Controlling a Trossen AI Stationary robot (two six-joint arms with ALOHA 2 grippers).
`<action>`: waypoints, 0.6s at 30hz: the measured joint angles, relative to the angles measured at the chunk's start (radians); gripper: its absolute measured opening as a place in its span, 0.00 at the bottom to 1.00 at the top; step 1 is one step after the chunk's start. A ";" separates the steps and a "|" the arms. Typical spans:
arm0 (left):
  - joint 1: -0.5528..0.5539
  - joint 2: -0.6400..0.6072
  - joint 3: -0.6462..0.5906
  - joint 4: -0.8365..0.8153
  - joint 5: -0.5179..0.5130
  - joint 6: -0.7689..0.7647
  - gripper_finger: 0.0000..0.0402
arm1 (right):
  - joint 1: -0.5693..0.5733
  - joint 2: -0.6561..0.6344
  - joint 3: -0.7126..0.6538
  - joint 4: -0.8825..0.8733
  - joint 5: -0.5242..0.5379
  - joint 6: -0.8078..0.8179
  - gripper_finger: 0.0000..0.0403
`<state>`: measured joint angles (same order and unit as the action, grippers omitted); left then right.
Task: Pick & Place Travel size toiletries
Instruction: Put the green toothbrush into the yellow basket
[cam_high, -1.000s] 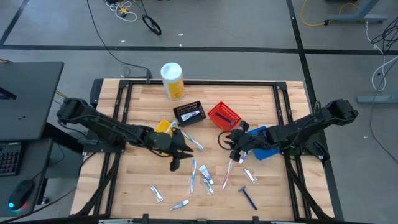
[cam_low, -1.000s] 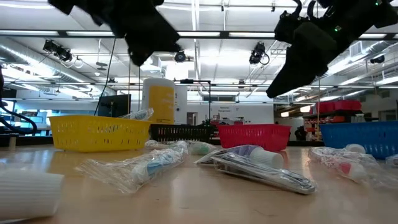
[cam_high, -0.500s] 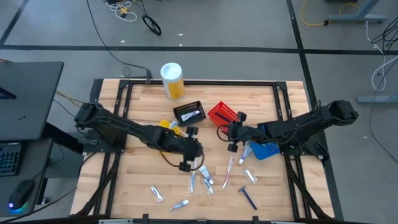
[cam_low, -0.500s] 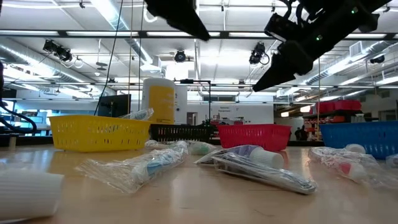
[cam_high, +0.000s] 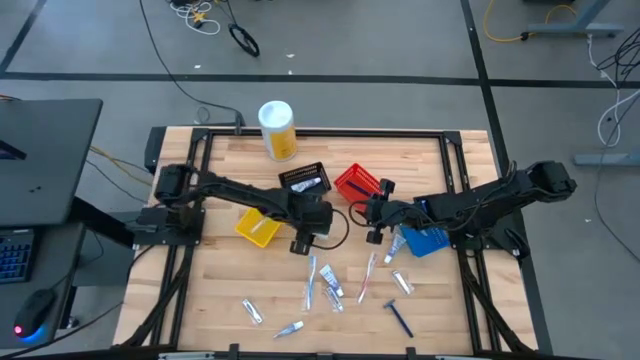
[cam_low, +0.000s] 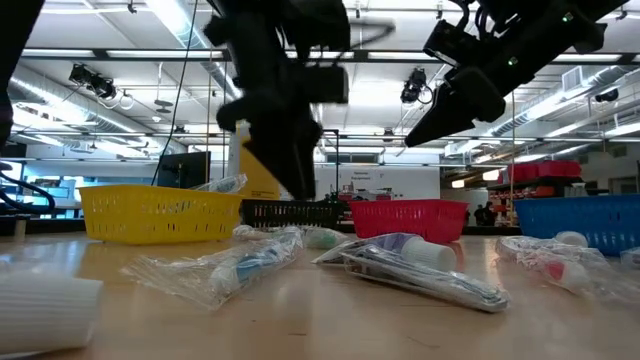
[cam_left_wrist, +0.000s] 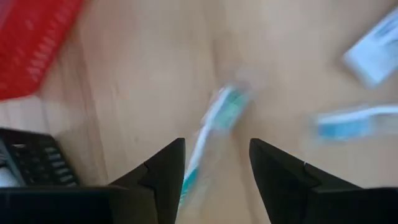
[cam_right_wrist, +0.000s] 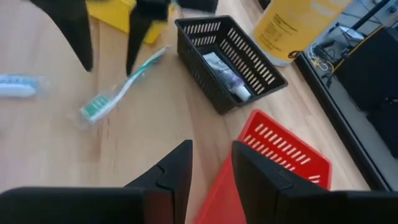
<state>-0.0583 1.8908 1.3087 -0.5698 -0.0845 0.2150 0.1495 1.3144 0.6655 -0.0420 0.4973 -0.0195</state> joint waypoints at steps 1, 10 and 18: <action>0.007 0.015 0.000 0.001 0.000 0.010 0.47 | -0.004 0.000 0.000 -0.001 0.000 0.000 0.30; 0.052 0.114 0.002 -0.014 -0.017 0.059 0.47 | -0.012 0.000 0.000 -0.014 -0.001 0.002 0.30; 0.070 0.116 -0.002 -0.008 0.056 0.087 0.23 | -0.013 0.000 0.000 -0.022 -0.001 0.003 0.30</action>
<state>0.0113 2.0064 1.3071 -0.5775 -0.0287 0.3015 0.1368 1.3144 0.6655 -0.0643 0.4961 -0.0166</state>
